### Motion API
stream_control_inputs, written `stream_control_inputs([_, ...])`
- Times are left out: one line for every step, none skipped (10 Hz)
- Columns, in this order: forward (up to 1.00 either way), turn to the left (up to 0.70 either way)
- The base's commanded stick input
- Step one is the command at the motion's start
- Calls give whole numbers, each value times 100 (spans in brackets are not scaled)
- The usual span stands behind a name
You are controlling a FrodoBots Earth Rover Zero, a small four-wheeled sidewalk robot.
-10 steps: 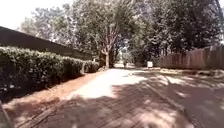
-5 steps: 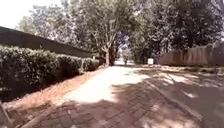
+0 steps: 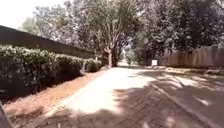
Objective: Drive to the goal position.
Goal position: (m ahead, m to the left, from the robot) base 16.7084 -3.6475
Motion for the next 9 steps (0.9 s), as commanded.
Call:
stream_control_inputs([70, 0])
stream_control_inputs([70, 0])
stream_control_inputs([70, 0])
stream_control_inputs([70, 0])
stream_control_inputs([70, 0])
stream_control_inputs([70, 0])
stream_control_inputs([70, 0])
stream_control_inputs([70, 0])
stream_control_inputs([70, 0])
